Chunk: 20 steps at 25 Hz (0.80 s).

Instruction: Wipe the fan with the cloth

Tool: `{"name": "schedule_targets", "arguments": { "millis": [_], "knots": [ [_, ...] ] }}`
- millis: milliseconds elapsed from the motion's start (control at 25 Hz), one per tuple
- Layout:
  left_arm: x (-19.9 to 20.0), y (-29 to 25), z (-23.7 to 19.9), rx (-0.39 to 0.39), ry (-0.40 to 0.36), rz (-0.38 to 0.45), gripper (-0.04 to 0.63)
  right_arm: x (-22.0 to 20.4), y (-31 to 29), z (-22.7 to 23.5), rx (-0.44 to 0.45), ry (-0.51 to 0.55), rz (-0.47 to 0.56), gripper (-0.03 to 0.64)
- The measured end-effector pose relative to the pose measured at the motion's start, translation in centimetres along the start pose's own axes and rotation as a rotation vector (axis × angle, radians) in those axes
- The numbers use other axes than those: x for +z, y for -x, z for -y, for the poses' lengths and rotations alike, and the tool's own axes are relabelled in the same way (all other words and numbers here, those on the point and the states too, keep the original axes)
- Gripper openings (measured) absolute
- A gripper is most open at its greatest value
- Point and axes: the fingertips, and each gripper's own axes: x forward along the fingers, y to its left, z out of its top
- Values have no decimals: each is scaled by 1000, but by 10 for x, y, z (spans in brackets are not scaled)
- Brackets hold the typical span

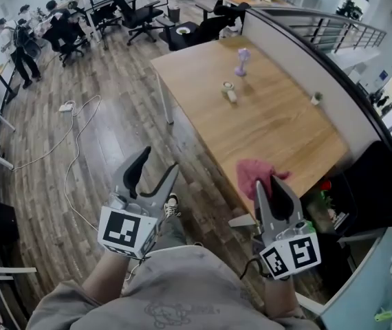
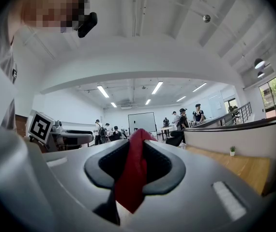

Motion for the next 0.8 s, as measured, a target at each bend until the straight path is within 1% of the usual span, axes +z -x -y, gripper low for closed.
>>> {"name": "schedule_targets", "arguments": {
  "millis": [80,200,360,400,600,800],
  "knots": [
    [-4,-10,-8,-5,9,-6,250,-2,-13,5,-5,3,-6,97],
    [-8,-28,-27,0,19,11,250,-5,-35,11,-14,5,-16,97],
    [-13,-55,-61,6,105,23,250,-10,-72,21,-30,3,-31,97],
    [-15,-64,-69,1,115,19,250,-12,-82,24,-36,-1,-35,97],
    [-23,-112,-110,-46,107,-14,250,-22,-136,36,-82,-16,-76,97],
    [-30,-163,-152,-113,104,-47,250,-20,-194,51,-156,-35,-63,97]
  ]
}}
